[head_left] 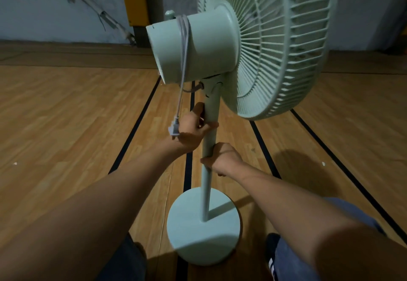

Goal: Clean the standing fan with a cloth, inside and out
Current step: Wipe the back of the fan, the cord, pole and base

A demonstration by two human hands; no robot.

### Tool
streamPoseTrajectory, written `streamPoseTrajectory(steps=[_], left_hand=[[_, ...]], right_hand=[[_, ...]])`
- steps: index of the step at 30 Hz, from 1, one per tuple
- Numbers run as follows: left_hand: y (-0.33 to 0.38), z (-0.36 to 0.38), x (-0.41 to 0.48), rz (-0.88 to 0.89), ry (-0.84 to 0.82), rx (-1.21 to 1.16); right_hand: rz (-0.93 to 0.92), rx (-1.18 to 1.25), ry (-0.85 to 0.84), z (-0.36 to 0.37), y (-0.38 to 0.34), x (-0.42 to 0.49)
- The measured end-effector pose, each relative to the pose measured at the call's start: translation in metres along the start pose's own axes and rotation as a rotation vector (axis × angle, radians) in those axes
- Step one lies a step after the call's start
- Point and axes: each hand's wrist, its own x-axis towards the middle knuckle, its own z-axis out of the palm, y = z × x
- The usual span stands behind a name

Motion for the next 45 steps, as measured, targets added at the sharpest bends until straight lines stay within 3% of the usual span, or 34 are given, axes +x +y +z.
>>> streamPoseTrajectory(steps=[6, 11, 19, 29, 36, 41, 45], left_hand=[[0.007, 0.001, 0.0, -0.016, 0.006, -0.269], [0.006, 0.013, 0.015, -0.027, 0.111, -0.093], [-0.002, 0.029, 0.044, 0.033, 0.232, 0.013], [-0.006, 0.03, 0.053, -0.018, 0.251, -0.015], [-0.005, 0.024, 0.048, 0.001, 0.161, -0.052], [-0.006, 0.017, 0.037, -0.055, 0.1, -0.1], [-0.008, -0.004, 0.023, -0.135, -0.002, -0.131]], right_hand=[[-0.089, -0.011, -0.094, -0.018, 0.005, 0.019], [-0.155, -0.102, -0.22, -0.033, 0.009, 0.041], [-0.174, -0.119, -0.207, -0.03, 0.011, 0.072], [-0.201, -0.142, -0.336, -0.043, 0.015, 0.094], [-0.19, -0.155, -0.281, -0.049, 0.02, 0.079], [-0.12, -0.049, -0.245, -0.077, 0.024, 0.054], [0.055, 0.362, -0.127, -0.108, 0.026, 0.029]])
